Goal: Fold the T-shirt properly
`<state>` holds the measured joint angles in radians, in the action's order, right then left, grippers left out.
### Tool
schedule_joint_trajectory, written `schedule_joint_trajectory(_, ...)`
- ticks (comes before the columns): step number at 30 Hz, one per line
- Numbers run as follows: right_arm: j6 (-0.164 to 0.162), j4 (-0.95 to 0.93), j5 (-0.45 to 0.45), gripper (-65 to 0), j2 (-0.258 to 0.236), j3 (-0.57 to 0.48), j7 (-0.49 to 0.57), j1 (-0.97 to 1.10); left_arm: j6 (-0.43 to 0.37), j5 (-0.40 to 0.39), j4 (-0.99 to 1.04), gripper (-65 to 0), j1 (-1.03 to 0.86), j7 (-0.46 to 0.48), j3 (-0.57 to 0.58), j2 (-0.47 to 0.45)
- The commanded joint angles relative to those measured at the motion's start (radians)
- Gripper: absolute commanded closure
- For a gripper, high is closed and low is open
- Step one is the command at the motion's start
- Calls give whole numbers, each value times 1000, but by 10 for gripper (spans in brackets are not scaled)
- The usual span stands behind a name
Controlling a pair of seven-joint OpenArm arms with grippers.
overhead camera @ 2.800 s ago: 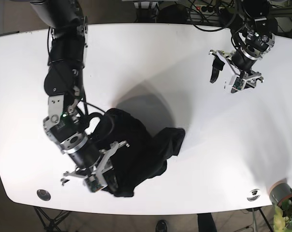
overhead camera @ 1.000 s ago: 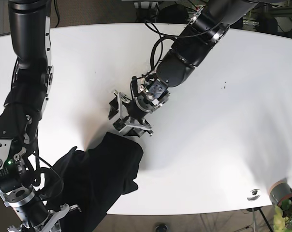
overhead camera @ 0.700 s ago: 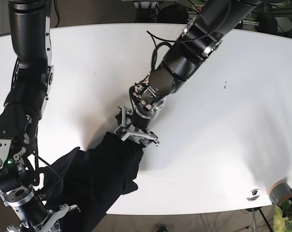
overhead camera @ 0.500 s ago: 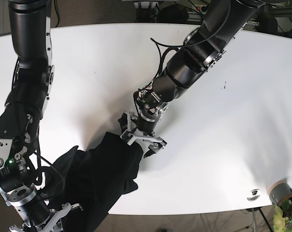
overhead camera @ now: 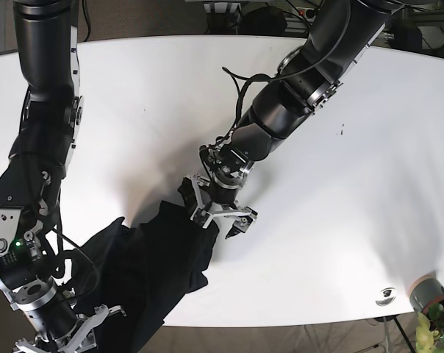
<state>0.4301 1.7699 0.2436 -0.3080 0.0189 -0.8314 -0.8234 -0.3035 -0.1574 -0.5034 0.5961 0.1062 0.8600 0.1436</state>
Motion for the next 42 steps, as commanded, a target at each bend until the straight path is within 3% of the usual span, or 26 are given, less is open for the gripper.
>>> schedule_joint_trajectory(1,-7,11,7,-29,-7,5,36,-41,-9,3,4,-608,32,26,2,13)
schedule_joint_trajectory(3,-7,11,7,-29,-4,5,36,-41,-9,5,16,-542,35,26,3,13)
schedule_joint_trajectory(5,-7,11,7,-29,11,5,36,-41,-9,2,30,-413,54,26,5,13)
schedule_joint_trajectory(11,-7,11,7,-29,19,5,36,-40,-7,0,18,-111,63,28,3,13)
schedule_joint_trajectory(15,-7,11,7,-29,19,5,36,-29,-4,0,4,-12,77,28,3,13)
schedule_joint_trajectory(20,-7,11,7,-29,19,5,37,-27,65,-3,-79,0,74,28,-34,13)
schedule_joint_trajectory(26,-7,11,6,-29,16,11,37,-26,120,0,-185,0,34,20,-235,13)
schedule_joint_trajectory(35,-7,-8,0,-29,11,8,39,-53,135,-1,-479,0,-21,-113,-410,-123)
schedule_joint_trajectory(42,-7,-124,6,-29,20,6,40,-158,135,-1,-786,0,-46,-233,-549,-247)
